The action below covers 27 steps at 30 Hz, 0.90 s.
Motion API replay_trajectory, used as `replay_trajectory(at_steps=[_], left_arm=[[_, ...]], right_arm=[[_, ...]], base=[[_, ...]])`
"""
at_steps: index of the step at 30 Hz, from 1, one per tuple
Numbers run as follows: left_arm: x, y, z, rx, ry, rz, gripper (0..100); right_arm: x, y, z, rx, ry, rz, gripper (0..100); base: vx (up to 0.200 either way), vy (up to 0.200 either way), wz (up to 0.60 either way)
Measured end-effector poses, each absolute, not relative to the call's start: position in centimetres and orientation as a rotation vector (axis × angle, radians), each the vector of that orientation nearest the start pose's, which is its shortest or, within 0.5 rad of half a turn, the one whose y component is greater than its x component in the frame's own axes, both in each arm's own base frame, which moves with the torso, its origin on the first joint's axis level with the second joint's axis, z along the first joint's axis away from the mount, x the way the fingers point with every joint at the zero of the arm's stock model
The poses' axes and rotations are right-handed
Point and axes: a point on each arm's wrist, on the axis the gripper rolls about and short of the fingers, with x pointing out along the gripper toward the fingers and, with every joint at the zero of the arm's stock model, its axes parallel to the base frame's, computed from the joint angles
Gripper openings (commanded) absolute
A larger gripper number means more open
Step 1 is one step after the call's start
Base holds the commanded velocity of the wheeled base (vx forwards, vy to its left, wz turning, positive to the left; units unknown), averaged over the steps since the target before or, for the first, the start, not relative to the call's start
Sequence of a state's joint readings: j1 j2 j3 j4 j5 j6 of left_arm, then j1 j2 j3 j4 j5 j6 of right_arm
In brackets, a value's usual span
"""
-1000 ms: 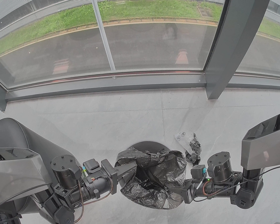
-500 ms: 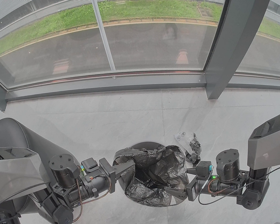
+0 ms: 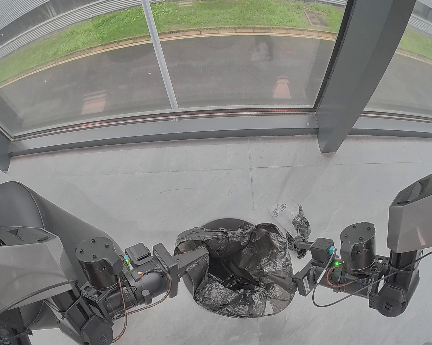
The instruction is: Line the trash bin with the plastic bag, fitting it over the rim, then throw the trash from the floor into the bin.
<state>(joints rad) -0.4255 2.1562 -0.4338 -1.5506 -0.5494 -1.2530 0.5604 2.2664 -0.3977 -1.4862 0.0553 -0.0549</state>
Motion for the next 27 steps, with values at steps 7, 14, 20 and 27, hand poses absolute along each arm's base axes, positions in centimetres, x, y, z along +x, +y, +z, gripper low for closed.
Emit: replay_trajectory(at_steps=[7,14,20,27], left_arm=[[27.9,-13.9,4.9,-1.155,0.761,-0.727,0],[27.9,-14.0,4.9,-1.154,0.761,-0.729,0],[27.9,-14.0,4.9,-1.155,0.760,-0.728,0],[28.0,-13.9,5.0,-1.157,0.742,-0.714,0]], right_arm=[[28.1,17.1,-0.5,-0.148,0.297,0.482,100],[29.1,17.3,-1.5,-0.138,0.286,0.431,100],[29.3,17.3,-1.7,-0.135,0.289,0.426,100],[29.3,17.3,-1.0,-0.115,0.272,0.419,100]], base=[[0.000,0.000,0.00],[0.000,0.000,0.00],[0.000,0.000,0.00],[0.000,0.000,0.00]])
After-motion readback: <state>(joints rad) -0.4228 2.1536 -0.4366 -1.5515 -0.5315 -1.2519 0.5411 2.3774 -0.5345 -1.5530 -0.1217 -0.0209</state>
